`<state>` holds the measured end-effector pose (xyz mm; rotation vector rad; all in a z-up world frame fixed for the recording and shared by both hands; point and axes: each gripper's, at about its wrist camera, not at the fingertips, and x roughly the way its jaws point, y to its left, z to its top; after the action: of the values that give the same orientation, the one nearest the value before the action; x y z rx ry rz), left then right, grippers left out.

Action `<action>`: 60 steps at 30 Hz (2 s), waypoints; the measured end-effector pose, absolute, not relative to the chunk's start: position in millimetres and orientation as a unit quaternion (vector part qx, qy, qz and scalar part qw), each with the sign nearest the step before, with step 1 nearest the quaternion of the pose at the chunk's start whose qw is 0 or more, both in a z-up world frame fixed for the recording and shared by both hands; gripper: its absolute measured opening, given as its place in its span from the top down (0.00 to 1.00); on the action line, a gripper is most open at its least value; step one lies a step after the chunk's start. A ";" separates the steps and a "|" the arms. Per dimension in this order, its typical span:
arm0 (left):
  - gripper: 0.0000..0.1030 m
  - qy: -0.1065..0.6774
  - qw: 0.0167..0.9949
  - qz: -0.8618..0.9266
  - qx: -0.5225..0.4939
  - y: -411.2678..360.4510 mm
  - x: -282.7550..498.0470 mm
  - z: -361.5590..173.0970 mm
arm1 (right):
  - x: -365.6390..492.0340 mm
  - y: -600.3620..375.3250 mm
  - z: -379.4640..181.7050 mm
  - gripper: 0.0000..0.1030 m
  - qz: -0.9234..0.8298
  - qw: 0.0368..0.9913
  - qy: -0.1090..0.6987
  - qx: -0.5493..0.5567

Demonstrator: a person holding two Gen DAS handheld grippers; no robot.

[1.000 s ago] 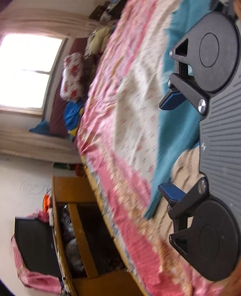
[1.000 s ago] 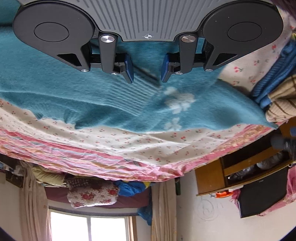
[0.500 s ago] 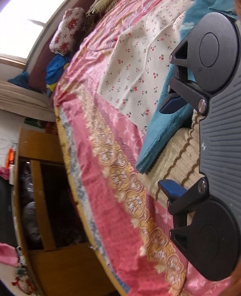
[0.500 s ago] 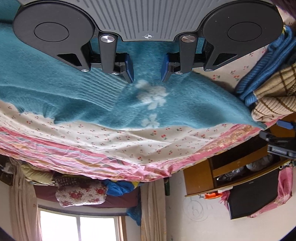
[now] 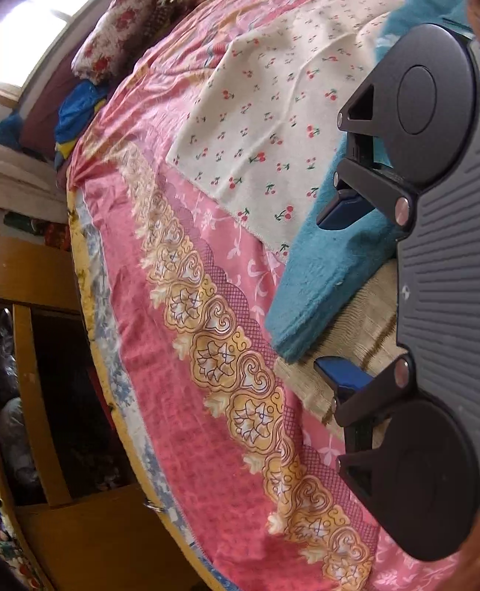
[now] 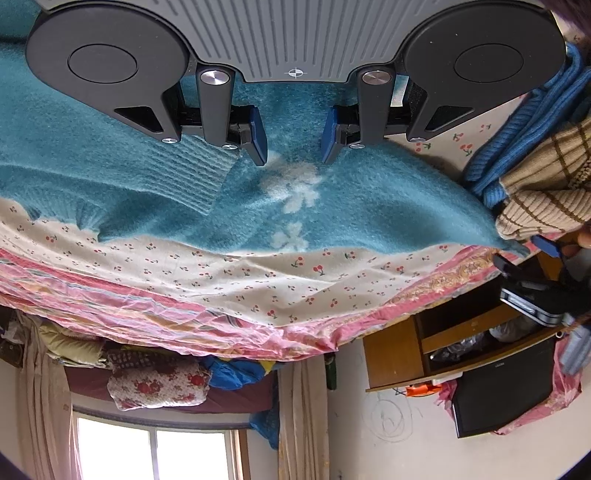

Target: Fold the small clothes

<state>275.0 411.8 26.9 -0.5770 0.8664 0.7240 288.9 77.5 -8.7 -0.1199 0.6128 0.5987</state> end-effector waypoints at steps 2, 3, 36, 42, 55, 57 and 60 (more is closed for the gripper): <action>0.30 0.402 0.802 0.345 -0.274 416.3 278.7 26.5 | 287.0 75.9 -7.4 0.68 0.294 0.907 0.296 -0.060; 0.40 0.403 0.801 0.348 -0.273 418.2 280.8 26.7 | 286.9 75.2 -6.8 0.68 0.295 0.907 0.296 -0.060; 0.74 0.381 0.908 -0.049 -0.166 124.3 281.9 6.1 | 296.5 -58.1 -8.2 0.68 0.209 0.909 0.348 0.090; 0.64 0.343 0.923 -0.035 -0.169 124.8 236.6 4.6 | 308.1 -59.3 -8.8 0.60 0.245 0.881 0.369 0.169; 0.58 0.309 0.940 -0.053 -0.136 121.3 215.0 -9.2 | 307.7 -49.1 -28.8 0.54 0.277 0.788 0.450 0.316; 0.58 0.309 0.939 -0.056 -0.141 122.5 214.0 -10.4 | 306.9 -43.8 -27.9 0.54 0.288 0.780 0.454 0.321; 0.57 0.308 0.940 -0.060 -0.137 120.6 211.7 -11.6 | 309.9 -26.0 -24.5 0.54 0.286 0.791 0.457 0.290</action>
<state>211.7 120.6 -11.6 -0.2806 0.6283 -0.1232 309.9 -26.0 -24.5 0.6232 0.9835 0.6160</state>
